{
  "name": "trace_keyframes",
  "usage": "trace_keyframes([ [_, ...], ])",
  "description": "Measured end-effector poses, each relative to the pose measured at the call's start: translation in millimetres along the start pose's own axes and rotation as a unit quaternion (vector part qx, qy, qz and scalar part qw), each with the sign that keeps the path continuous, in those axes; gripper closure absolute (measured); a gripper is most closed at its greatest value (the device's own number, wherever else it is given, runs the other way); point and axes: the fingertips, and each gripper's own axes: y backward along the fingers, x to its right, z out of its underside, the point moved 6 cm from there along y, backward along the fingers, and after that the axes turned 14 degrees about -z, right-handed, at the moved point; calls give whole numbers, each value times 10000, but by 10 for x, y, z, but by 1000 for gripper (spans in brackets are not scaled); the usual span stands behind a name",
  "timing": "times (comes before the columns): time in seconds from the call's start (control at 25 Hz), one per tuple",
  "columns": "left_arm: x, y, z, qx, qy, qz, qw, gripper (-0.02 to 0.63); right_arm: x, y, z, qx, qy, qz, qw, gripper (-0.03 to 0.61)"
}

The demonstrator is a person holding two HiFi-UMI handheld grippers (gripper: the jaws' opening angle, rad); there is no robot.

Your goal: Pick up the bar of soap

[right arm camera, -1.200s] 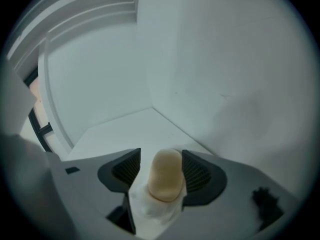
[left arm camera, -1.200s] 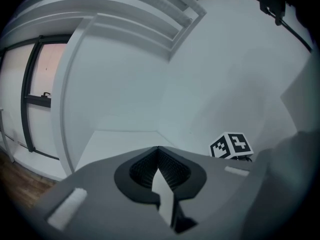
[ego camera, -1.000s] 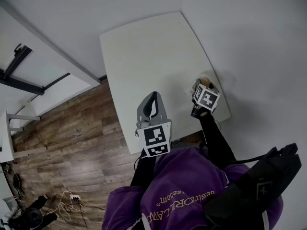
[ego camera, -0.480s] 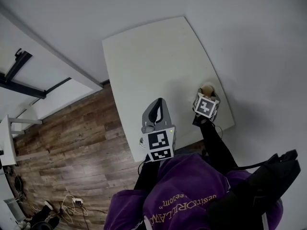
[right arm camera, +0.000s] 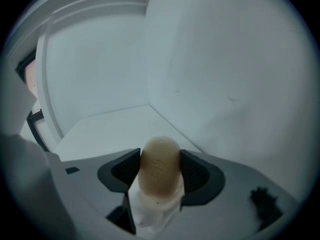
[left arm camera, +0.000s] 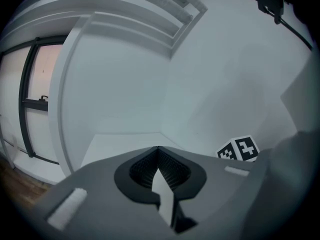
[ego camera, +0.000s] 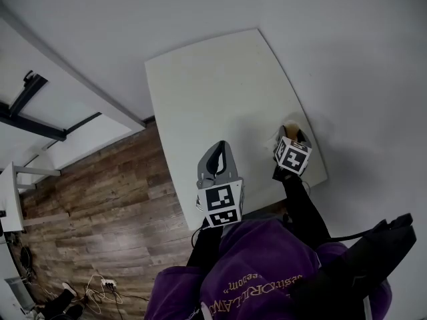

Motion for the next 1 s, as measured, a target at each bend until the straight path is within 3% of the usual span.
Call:
trace_keyframes([
  [0.24,-53,7,-84,156,41,-150,9998,610,-116,279,-478,1042,302,-240,9938,321],
  [0.44,-94,72,-242,422,115,-324,9985,609,-321,719,-1068,2245,779,-536,9699,321],
  [0.72,-104,258,-734,1276,337,-479,9901,609,-716,1527,-1872,3936,1131,-1481,9002,321],
  [1.0,-33,533,-1385,2583,312,-479,9644,610,-1075,2110,-2269,4856,1347,-2362,8309,321],
])
